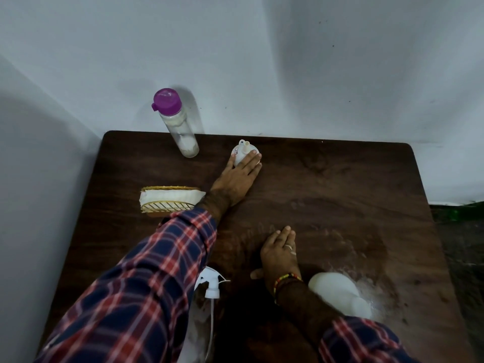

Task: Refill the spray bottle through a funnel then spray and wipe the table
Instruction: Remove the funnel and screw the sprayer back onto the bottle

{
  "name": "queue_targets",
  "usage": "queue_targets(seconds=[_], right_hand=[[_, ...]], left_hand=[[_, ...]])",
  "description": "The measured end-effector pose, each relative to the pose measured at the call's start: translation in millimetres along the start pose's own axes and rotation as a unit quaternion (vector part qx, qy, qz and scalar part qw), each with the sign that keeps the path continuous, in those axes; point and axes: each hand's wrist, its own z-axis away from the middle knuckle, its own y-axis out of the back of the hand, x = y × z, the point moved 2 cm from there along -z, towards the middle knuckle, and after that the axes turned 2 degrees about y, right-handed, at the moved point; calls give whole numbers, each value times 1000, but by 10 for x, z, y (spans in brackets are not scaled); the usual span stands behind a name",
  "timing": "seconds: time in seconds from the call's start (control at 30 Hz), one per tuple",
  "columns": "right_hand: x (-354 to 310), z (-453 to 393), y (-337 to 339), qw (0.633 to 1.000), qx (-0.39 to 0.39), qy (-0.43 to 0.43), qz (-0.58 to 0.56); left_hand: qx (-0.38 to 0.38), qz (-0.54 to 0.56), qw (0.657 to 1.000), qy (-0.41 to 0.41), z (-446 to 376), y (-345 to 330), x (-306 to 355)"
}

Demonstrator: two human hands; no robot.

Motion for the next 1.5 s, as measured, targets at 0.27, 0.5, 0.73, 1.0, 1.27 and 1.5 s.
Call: queue_targets(seconds=[0.27,0.5,0.73,1.0,1.27,1.5], right_hand=[[24,28,2,1000,13,9,-1],[17,116,59,1000,20,8,-21],[24,260,48,997,60,-7,-41],[-574,686,-391,956,109,133,-237],[-799,477,-388,954,153,134,-220],[-787,643,89,898,251,151,-327]], left_hand=[[27,3,999,-41,247,167,57],[193,244,940,144,1565,415,224],[86,400,773,485,3393,-244,263],[-113,367,805,451,3628,-591,572],[-155,354,811,440,3582,-620,578],[-159,365,799,451,3581,-585,635]])
